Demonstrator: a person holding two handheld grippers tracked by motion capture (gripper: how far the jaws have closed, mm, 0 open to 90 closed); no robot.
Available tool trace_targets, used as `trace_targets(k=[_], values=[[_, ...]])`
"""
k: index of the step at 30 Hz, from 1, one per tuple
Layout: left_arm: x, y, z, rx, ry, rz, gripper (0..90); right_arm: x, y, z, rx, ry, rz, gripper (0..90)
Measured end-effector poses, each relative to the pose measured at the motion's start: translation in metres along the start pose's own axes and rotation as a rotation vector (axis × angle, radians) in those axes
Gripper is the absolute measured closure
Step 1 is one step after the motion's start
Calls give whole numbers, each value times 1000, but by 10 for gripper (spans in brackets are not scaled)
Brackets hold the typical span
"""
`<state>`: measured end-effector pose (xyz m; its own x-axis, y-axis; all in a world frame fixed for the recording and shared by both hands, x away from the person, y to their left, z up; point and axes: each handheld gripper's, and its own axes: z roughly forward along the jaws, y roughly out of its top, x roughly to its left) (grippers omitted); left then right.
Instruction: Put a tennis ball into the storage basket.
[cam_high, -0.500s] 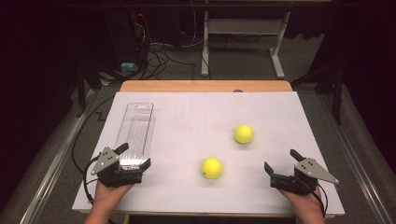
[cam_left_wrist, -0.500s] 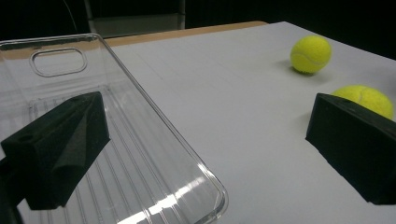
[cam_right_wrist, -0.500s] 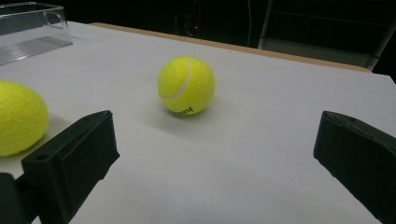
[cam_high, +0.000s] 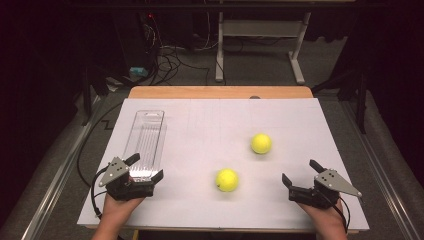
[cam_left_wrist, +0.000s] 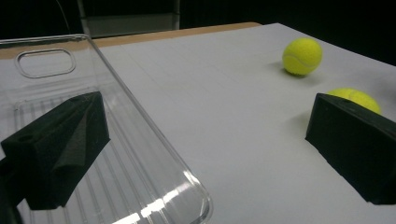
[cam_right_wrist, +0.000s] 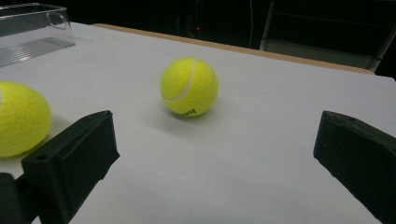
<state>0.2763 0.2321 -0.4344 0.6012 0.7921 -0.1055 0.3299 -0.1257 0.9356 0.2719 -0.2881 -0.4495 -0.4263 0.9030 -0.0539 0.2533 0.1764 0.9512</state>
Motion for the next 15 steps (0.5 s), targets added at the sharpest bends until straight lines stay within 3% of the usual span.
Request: trace_targets(k=[9, 15], values=[[-20, 8, 16, 32, -55, 28, 7, 1, -1, 2, 6, 9, 0, 0], [-40, 10, 32, 89, -107, 69, 7, 2, -1, 2, 8, 15, 1, 0]])
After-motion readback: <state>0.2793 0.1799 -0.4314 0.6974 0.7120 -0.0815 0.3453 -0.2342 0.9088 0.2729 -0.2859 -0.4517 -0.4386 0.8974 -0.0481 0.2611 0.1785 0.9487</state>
